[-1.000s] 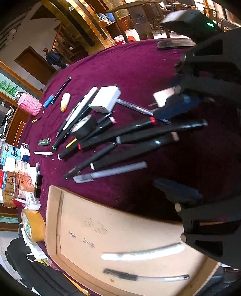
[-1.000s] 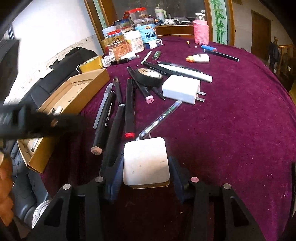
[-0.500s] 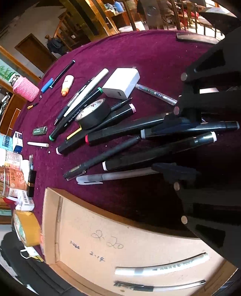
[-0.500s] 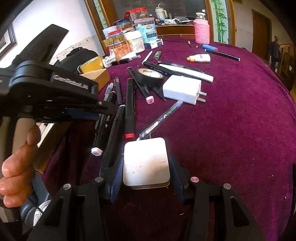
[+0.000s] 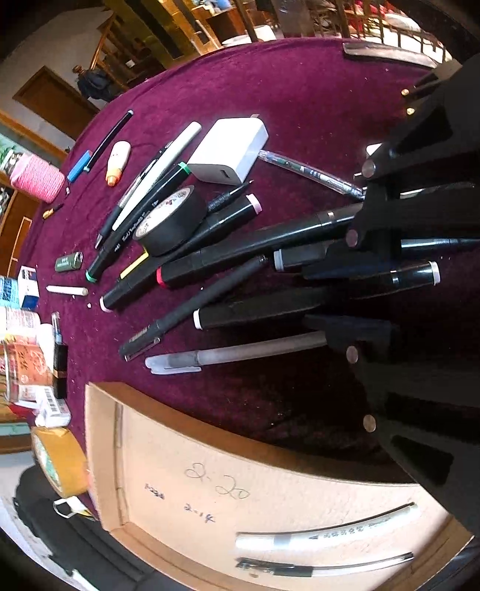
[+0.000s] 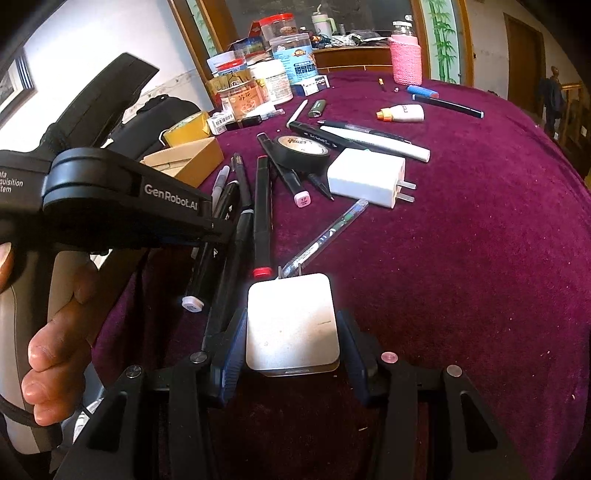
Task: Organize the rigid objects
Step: 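Grasp the thick black marker with the left tool, then lower the charger into the tray with the right tool while the left tool places the black marker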
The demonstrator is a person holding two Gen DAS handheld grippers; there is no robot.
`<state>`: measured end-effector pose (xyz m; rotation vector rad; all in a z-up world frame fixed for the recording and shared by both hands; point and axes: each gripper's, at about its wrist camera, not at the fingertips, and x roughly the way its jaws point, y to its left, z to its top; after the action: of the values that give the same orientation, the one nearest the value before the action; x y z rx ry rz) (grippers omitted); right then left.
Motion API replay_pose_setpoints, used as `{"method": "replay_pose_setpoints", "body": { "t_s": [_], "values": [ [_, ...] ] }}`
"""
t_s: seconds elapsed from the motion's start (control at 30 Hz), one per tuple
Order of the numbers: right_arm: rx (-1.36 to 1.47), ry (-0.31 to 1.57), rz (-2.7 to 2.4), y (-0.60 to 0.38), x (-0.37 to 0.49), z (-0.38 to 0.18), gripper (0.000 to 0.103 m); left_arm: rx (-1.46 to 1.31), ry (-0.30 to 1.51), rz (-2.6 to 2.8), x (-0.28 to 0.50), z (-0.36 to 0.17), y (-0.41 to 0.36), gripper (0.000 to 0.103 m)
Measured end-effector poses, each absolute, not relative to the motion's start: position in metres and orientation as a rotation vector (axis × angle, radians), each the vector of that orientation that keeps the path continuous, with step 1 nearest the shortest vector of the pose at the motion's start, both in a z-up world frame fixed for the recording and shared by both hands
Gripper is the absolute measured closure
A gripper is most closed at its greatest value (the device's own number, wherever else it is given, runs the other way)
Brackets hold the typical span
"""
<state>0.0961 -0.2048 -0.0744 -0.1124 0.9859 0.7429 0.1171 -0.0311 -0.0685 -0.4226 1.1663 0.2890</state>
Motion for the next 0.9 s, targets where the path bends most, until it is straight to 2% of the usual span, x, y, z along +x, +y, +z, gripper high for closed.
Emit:
{"method": "replay_pose_setpoints", "body": {
  "t_s": [0.37, 0.5, 0.9],
  "values": [
    [-0.15, 0.97, 0.715, -0.2, 0.092, -0.075, 0.052, -0.467, 1.113, 0.201, 0.073, -0.047, -0.027, 0.089],
    [-0.067, 0.992, 0.733, -0.214, 0.095, -0.074, 0.052, -0.5, 1.088, 0.172, 0.053, -0.04, -0.023, 0.089],
    [-0.203, 0.981, 0.617, -0.2, 0.081, -0.072, 0.051, -0.549, 1.024, 0.163, 0.01, -0.026, -0.012, 0.089]
  ]
}}
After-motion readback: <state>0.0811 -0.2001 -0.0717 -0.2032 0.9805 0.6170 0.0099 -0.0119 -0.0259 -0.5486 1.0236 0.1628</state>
